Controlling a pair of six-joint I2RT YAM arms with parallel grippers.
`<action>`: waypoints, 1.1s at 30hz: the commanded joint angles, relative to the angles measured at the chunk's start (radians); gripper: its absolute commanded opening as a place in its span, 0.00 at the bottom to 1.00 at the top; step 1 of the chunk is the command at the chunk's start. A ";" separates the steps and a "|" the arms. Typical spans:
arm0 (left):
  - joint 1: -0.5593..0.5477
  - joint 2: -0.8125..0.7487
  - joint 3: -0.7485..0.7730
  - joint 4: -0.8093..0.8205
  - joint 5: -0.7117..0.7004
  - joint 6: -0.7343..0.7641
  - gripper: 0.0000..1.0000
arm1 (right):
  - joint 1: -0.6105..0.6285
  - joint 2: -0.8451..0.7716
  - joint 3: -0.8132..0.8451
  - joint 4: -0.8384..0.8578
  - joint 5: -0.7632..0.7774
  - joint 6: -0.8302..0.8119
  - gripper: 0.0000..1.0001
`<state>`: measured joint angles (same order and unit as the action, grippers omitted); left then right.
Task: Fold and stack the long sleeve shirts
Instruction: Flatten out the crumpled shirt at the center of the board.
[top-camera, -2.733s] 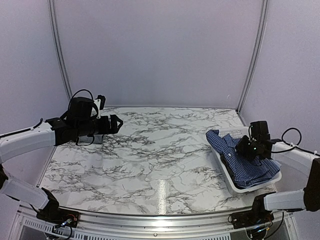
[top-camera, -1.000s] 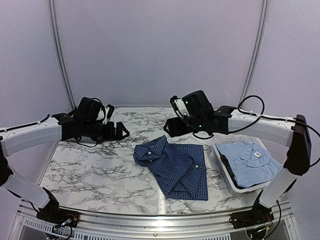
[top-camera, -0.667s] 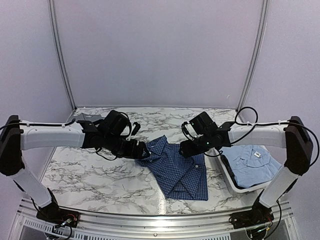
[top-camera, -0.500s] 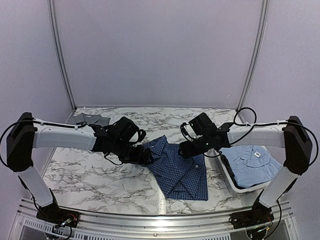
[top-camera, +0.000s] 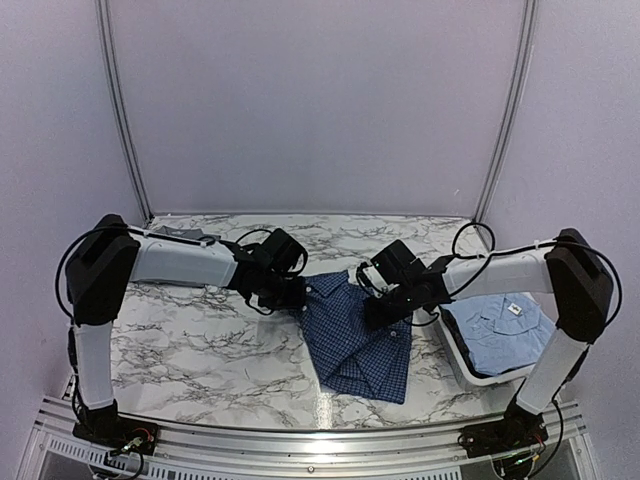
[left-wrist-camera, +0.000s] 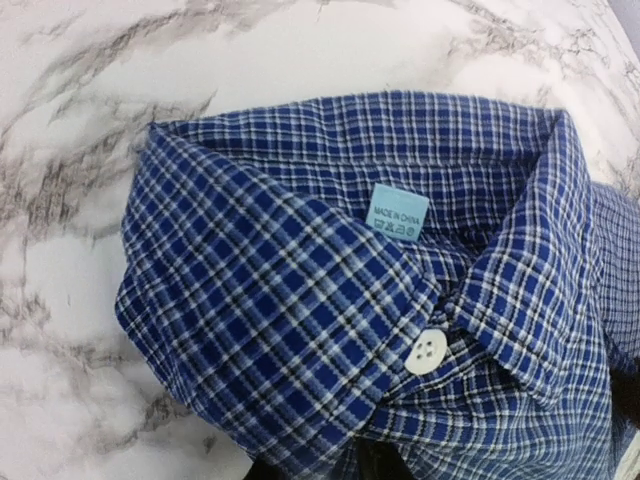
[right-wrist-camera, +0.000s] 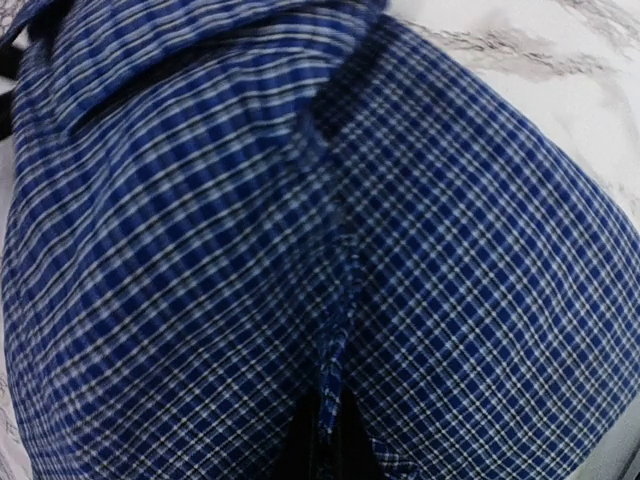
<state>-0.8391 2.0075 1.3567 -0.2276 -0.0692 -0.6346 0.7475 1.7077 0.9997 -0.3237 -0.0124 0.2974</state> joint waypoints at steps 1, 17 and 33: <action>0.072 0.110 0.160 0.019 0.007 0.051 0.15 | 0.046 -0.069 0.041 -0.027 -0.012 0.023 0.00; 0.276 0.040 0.322 -0.040 0.054 0.117 0.73 | 0.041 0.249 0.578 0.088 -0.160 0.127 0.00; 0.209 -0.342 -0.145 0.028 0.117 0.103 0.74 | -0.059 0.641 1.151 -0.009 -0.238 0.009 0.58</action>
<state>-0.5720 1.6955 1.2476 -0.2359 -0.0010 -0.5213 0.6785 2.4348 2.1132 -0.2996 -0.2481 0.3847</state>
